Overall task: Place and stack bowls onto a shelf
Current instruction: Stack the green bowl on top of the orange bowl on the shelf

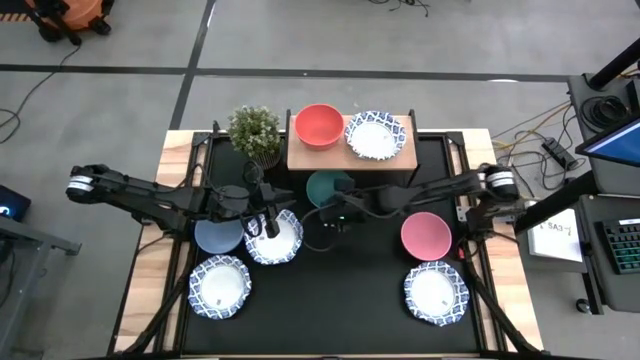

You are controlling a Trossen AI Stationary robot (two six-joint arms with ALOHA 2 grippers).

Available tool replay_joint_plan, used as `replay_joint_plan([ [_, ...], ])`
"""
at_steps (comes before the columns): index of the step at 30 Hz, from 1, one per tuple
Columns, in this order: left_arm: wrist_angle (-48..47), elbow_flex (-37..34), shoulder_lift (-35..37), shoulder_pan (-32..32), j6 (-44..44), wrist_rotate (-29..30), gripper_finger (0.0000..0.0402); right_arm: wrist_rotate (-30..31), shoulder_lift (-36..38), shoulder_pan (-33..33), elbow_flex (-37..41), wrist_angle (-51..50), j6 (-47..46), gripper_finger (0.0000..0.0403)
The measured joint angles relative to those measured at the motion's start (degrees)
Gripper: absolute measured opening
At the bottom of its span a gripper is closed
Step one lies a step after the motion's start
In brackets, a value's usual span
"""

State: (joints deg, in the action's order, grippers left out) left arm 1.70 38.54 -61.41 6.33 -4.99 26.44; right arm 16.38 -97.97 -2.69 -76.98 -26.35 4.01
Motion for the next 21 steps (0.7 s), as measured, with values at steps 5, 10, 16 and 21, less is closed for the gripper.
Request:
replay_joint_plan([
  [5,-1.0,0.0,-0.1,0.0,0.0,0.0,0.0094,-0.7,-5.7,2.2,-1.7,-0.4,0.5,0.0096],
  [10,-1.7,0.0,-0.1,0.0,0.0,0.0,0.0094,-1.7,-8.7,3.8,-2.2,-0.3,-0.4,0.0095],
  [16,-1.7,0.0,-0.1,0.0,0.0,0.0,0.0094,-1.8,-11.7,5.2,-2.2,0.0,0.1,0.0093],
  [21,-1.5,0.0,-0.1,0.0,0.0,0.0,0.0094,-4.6,-13.5,5.3,-2.2,0.0,0.3,0.006],
])
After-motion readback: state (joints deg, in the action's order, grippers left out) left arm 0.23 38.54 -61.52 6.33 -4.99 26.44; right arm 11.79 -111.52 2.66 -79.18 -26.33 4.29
